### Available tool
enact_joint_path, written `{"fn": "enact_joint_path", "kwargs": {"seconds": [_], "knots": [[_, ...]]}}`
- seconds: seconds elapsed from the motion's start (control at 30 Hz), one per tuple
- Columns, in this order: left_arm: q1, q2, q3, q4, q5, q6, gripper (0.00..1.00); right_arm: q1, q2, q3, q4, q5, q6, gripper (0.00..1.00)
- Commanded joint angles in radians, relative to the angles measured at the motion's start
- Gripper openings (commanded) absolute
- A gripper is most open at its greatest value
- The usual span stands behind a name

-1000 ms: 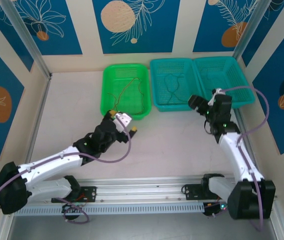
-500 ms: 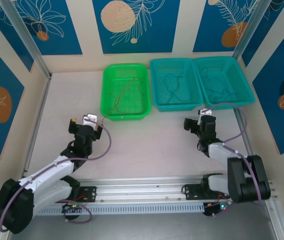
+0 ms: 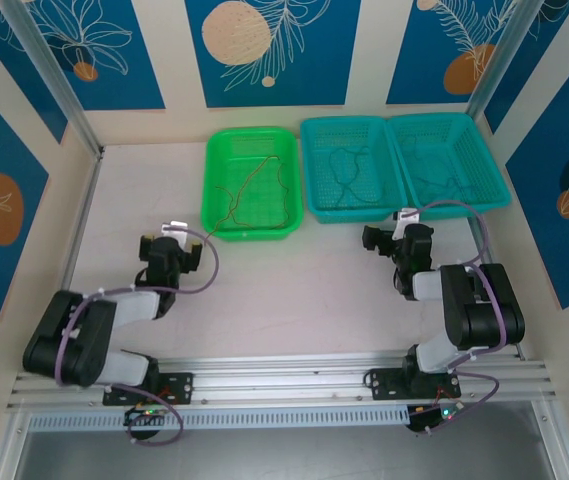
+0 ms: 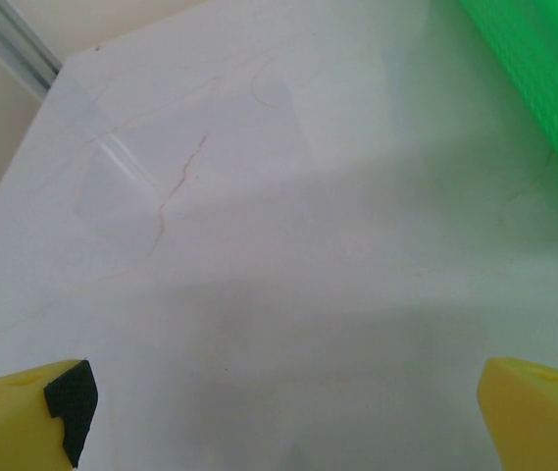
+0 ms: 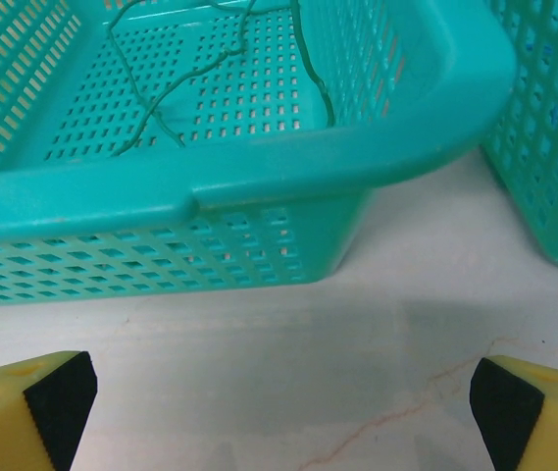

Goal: Untangle the cables

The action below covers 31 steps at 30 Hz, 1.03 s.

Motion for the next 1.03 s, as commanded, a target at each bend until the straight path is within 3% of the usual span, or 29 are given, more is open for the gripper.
{"fn": "enact_joint_path", "kwargs": {"seconds": [0.0,0.1,0.17,0.2,0.23,0.43,0.63,1.0], "knots": [[0.063,0.095,0.093,0.087,0.100,-0.045,1.00,-0.003,-0.015,0.018,0.045,-0.013,-0.021,0.99],[0.127,0.090,0.120,0.016,0.206,-0.092,1.00,-0.002,-0.014,0.018,0.046,-0.014,-0.020,0.99],[0.137,0.092,0.064,0.117,0.238,-0.095,1.00,-0.002,-0.013,0.018,0.045,-0.014,-0.021,0.99],[0.152,0.134,0.007,0.284,0.236,-0.108,1.00,-0.003,-0.013,0.018,0.046,-0.013,-0.019,0.99],[0.158,0.138,-0.030,0.343,0.220,-0.125,1.00,-0.003,-0.013,0.019,0.046,-0.014,-0.021,0.99],[0.156,0.118,0.000,0.253,0.201,-0.129,1.00,-0.003,-0.013,0.018,0.045,-0.013,-0.021,0.99],[0.156,0.118,0.033,0.193,0.330,-0.079,1.00,-0.002,-0.013,0.018,0.047,-0.013,-0.021,0.99],[0.157,0.118,0.033,0.192,0.332,-0.080,1.00,0.007,-0.014,0.015,0.057,-0.001,-0.027,0.99]]}}
